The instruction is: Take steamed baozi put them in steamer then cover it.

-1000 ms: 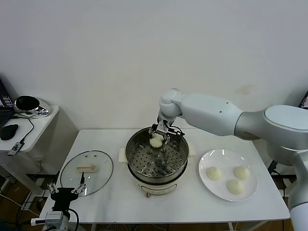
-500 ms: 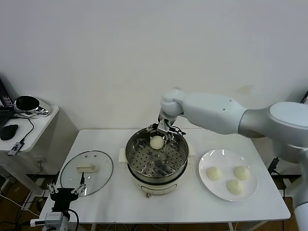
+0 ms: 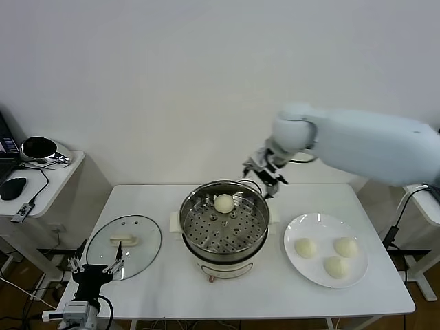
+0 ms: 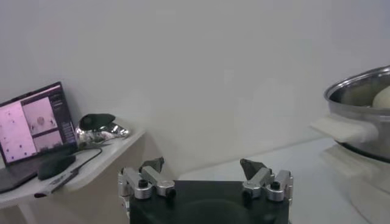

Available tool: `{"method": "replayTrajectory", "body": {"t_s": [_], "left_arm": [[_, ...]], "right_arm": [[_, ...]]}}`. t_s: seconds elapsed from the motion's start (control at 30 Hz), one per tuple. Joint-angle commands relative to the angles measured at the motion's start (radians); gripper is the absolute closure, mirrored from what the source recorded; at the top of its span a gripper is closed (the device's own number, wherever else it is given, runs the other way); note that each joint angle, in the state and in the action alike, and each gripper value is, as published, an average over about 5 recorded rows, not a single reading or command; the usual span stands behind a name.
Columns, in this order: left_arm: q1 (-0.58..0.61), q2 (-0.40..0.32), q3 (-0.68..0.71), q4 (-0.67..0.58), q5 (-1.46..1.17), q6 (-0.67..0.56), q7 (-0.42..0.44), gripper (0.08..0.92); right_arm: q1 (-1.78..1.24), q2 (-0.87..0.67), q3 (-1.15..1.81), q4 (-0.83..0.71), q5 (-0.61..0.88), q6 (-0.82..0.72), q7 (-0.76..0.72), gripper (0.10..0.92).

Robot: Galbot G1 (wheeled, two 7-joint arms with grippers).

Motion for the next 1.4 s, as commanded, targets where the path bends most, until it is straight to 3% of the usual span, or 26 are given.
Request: {"method": "replayTrajectory", "body": {"t_s": [0.03,0.37,0.7,1.03,1.4], "left_arm": [[-0.001,0.002,0.001,-0.003,0.001,0.001,0.001,0.177],[-0.002,0.004,0.005,0.008,0.003,0.0,0.0,0.177],[0.0,-0.005,-0.015,0.011,-0.002,0.001,-0.001,0.177],[0.01,-0.01,-0.031,0.008,-0.007,0.003,-0.002,0.177],[0.01,-0.01,-0.035,0.018,-0.005,0.003,0.0,0.177]], "right_arm": [[0.021,-0.293,-0.008,0.166,0.022,-0.219,-0.007,0.203],[-0.27,-0.389,0.09,0.104,-0.178,-0.095,-0.017,0.203],[-0.594,-0.29,0.338,-0.025,-0.282,-0.024,-0.012,0.203],[-0.755,-0.168,0.454,-0.192,-0.336,0.025,-0.008,0.203],[-0.831,-0.071,0.528,-0.277,-0.354,0.049,0.026,0.203]]}}
